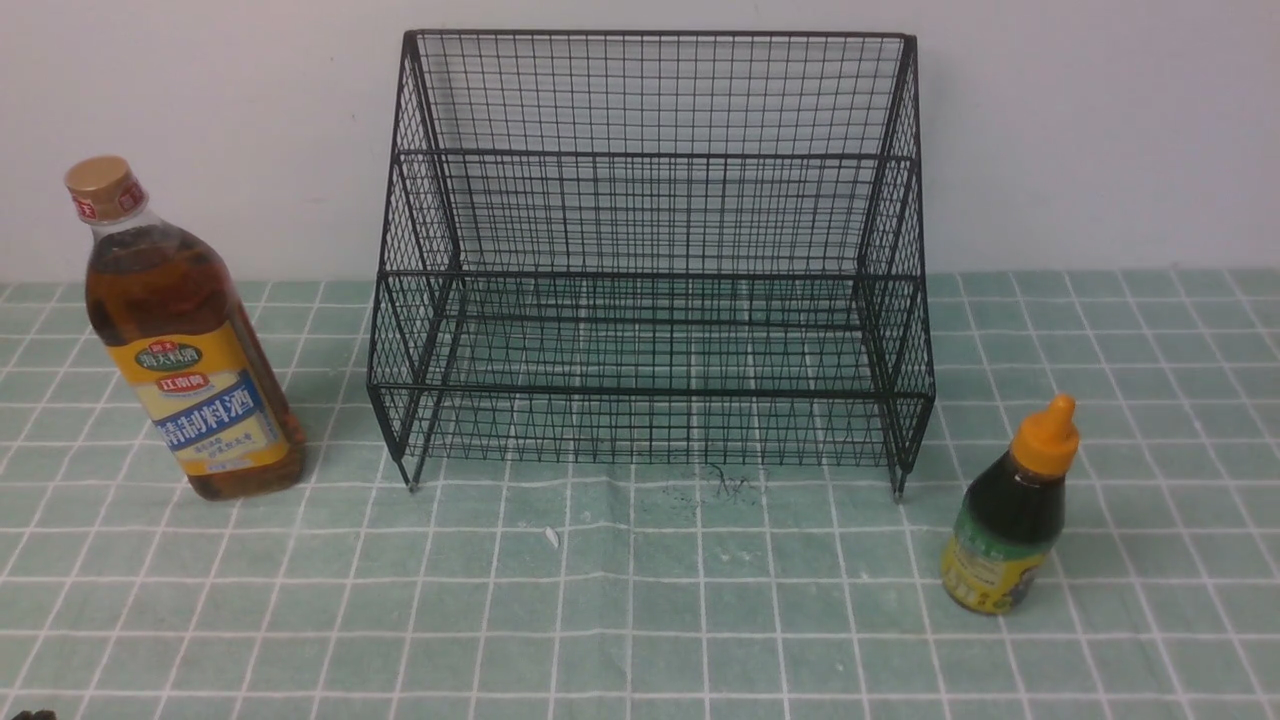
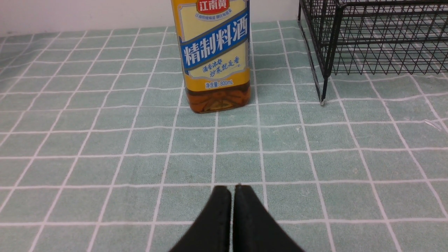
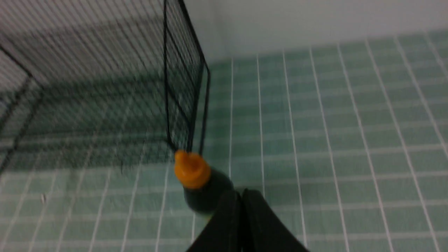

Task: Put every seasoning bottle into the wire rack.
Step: Use the right arm to grab the condiment bottle closest to it

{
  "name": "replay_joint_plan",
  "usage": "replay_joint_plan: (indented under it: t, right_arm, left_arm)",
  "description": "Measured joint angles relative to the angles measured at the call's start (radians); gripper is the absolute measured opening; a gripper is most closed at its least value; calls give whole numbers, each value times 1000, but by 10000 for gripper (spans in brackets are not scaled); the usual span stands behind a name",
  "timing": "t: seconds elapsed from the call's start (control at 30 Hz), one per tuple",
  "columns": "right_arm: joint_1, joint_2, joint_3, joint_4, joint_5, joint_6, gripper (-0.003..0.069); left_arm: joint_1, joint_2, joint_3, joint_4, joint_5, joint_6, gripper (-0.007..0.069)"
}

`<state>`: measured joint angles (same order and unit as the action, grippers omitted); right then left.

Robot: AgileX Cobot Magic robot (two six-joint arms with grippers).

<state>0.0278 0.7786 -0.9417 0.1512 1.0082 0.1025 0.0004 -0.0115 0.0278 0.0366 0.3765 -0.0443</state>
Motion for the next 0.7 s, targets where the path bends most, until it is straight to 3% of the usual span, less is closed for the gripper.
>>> replay_joint_plan:
  t: [0.23,0.4,0.7]
  right_arm:
    - [6,330,-166,80,160,-70,27]
    - [109,469,-223,78,138,-141,141]
    - [213,574,-231,-5,45,-94,465]
  left_arm:
    - [0,0,0,0,0,0,-6]
    - [0,0,0,0,0,0,-6]
    - [0,0,0,0,0,0,-6]
